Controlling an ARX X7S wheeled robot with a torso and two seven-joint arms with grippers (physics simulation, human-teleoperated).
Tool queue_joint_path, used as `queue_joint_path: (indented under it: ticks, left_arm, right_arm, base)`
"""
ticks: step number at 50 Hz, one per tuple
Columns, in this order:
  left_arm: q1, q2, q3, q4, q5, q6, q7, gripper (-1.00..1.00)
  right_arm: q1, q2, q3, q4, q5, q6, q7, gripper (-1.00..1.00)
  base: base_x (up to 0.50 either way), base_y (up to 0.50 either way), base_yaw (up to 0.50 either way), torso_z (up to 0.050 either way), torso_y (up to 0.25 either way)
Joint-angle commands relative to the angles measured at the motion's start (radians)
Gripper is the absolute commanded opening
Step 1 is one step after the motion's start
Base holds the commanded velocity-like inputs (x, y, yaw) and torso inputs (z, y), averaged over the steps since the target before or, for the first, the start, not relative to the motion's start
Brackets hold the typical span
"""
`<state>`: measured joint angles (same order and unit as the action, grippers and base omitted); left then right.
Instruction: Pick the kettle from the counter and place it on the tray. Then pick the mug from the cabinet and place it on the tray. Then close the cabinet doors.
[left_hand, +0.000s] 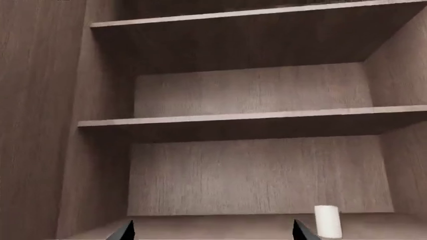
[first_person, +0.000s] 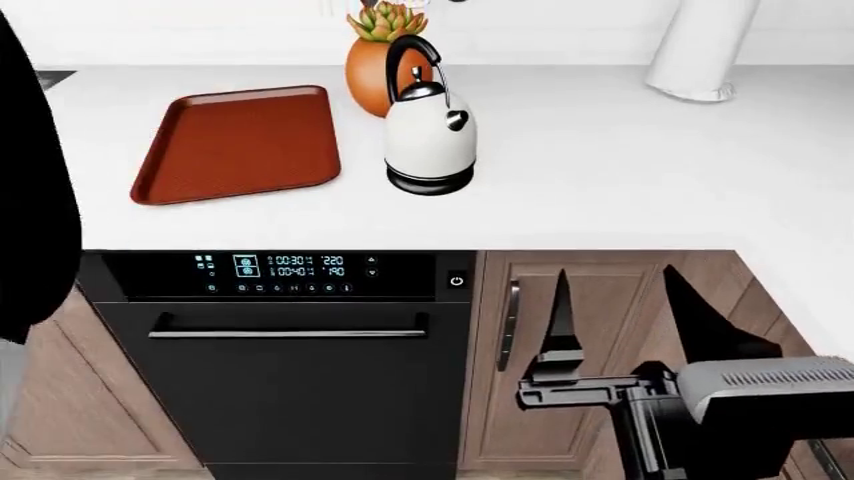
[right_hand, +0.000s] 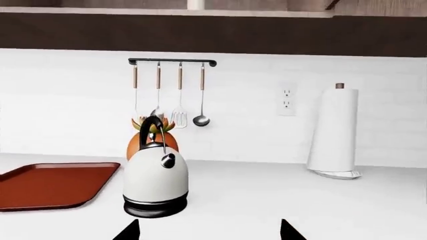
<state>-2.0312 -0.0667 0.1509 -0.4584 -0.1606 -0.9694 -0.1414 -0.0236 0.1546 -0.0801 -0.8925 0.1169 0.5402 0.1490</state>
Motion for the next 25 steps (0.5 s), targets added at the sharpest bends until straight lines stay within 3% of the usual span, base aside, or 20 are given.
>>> queue_joint_path:
  ticks: [1, 3, 6, 8, 13, 19, 25]
  left_arm:
    - [-0.325, 0.066, 0.048, -0.482, 0.04, 0.049, -0.003, 1.0]
    - [-0.325, 0.066, 0.057, -0.467, 0.038, 0.013, 0.002, 1.0]
    - [-0.325, 0.066, 0.067, -0.455, 0.034, -0.033, 0.011, 1.0]
    - [-0.325, 0.066, 0.068, -0.456, 0.039, -0.044, 0.01, 1.0]
    - [-0.325, 0.066, 0.072, -0.46, 0.053, -0.057, 0.007, 1.0]
    - [-0.325, 0.066, 0.059, -0.43, 0.03, -0.064, 0.006, 1.0]
    - [-0.325, 0.066, 0.041, -0.4, 0.007, -0.091, -0.014, 1.0]
  right_arm:
    - [0.075, 0.027, 0.005, -0.141, 0.025, 0.174, 0.024, 1.0]
    - [0.115, 0.081, -0.003, -0.154, 0.09, 0.201, 0.089, 1.0]
    - [0.239, 0.362, -0.102, -0.154, 0.423, 0.16, 0.454, 1.0]
    - [0.363, 0.522, -0.204, -0.154, 0.6, 0.111, 0.659, 1.0]
    - [0.761, 0.755, -0.394, -0.154, 0.955, 0.048, 0.945, 1.0]
    - [1.141, 0.809, -0.369, -0.103, 1.315, 0.129, 1.038, 1.0]
    - [1.288, 0.821, -0.36, -0.069, 1.444, 0.163, 1.056, 1.0]
  base:
    - [0.0, 0.0, 0.0, 0.05, 0.0]
    - [0.0, 0.0, 0.0, 0.05, 0.0]
    - [0.0, 0.0, 0.0, 0.05, 0.0]
    - [0.0, 0.0, 0.0, 0.024, 0.0]
    - [0.0, 0.0, 0.0, 0.0, 0.0]
    - [0.0, 0.0, 0.0, 0.0, 0.0]
    - [0.0, -0.41, 0.0, 0.0, 0.0]
